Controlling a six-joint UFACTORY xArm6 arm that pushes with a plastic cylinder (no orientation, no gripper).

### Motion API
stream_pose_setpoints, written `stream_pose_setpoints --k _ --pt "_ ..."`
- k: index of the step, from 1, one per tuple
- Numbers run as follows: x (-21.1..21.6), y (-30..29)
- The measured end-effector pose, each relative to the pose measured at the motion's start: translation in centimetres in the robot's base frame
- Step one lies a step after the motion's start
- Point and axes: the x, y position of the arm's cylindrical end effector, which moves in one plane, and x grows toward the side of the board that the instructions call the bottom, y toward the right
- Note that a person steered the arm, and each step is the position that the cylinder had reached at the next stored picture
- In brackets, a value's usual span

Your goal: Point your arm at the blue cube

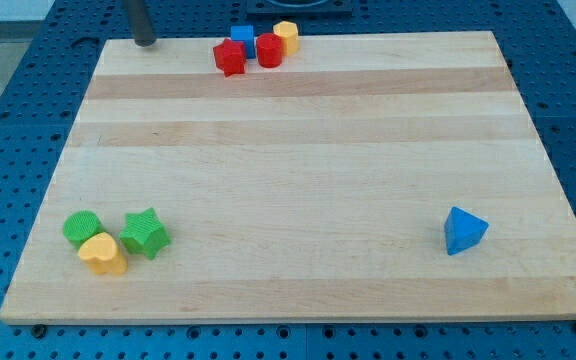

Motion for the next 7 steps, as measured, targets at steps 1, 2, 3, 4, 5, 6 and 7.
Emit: stream_pose_setpoints --k 1,2,3,4,5,6,7 --pt "0.0 1.3" --pt "0.0 0.8" --pt "0.0 0.6" --pt "0.0 0.5" --pt "0.0 0.1" --pt "0.0 -0.1" --pt "0.0 -0.1"
